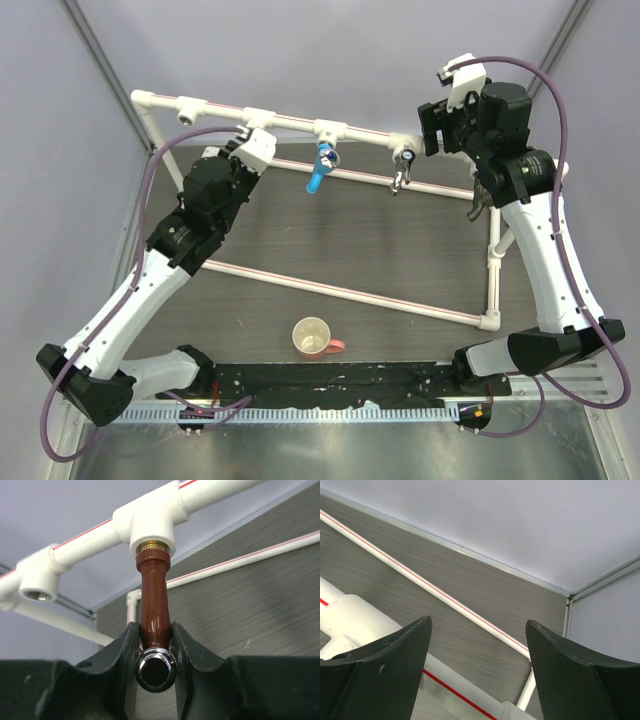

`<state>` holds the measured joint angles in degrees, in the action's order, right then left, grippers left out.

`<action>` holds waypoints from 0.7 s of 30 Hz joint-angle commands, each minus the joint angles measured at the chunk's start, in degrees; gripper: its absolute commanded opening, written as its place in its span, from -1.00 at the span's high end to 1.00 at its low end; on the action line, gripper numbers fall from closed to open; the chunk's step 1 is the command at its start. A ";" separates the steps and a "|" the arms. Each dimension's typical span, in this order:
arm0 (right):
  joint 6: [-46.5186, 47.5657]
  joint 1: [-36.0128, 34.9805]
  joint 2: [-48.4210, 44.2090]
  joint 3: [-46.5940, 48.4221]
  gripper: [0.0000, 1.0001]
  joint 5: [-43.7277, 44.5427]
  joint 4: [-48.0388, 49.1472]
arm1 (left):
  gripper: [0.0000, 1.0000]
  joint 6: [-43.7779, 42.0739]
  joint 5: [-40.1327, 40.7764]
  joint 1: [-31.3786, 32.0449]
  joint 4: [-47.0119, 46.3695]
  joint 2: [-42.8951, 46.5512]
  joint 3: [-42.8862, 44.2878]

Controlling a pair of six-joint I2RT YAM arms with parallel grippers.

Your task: Install the water faucets

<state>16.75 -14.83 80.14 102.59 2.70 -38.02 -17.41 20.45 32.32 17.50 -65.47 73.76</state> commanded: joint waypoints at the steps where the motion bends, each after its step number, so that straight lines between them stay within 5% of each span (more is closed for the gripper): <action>1: -0.76 -2.57 1.69 -1.16 -0.65 -4.98 -7.86 | 0.89 -20.26 8.37 3.71 6.94 -2.46 -0.54; 5: -0.76 -2.57 1.69 -1.25 -0.65 -4.72 -7.86 | 0.76 -27.48 12.07 7.23 5.45 -3.17 -1.95; 11: -0.67 -2.66 1.77 -1.25 -0.65 -4.55 -7.86 | 0.07 -31.46 14.27 8.99 3.87 -3.00 -2.48; 12: -0.76 -2.66 1.78 -1.16 -0.65 -4.55 -7.86 | -0.20 -30.94 14.62 8.99 3.34 -2.65 -2.48; 15: -0.76 -3.01 1.86 -1.07 -0.64 -4.11 -8.04 | -0.78 -24.99 14.62 9.26 1.84 -1.07 -1.16; 18: -0.76 -3.19 1.95 -1.07 -0.65 -3.93 -8.12 | -0.99 -17.69 12.08 9.26 0.96 1.56 1.30; 21: -0.67 -3.19 1.95 -1.16 -0.65 -3.67 -8.12 | -0.99 -6.17 8.56 9.26 -1.23 5.25 2.53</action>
<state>16.75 -15.40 80.25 102.59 3.70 -37.78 -37.52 32.82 41.41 19.81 -66.35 72.10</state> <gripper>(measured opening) 0.822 0.994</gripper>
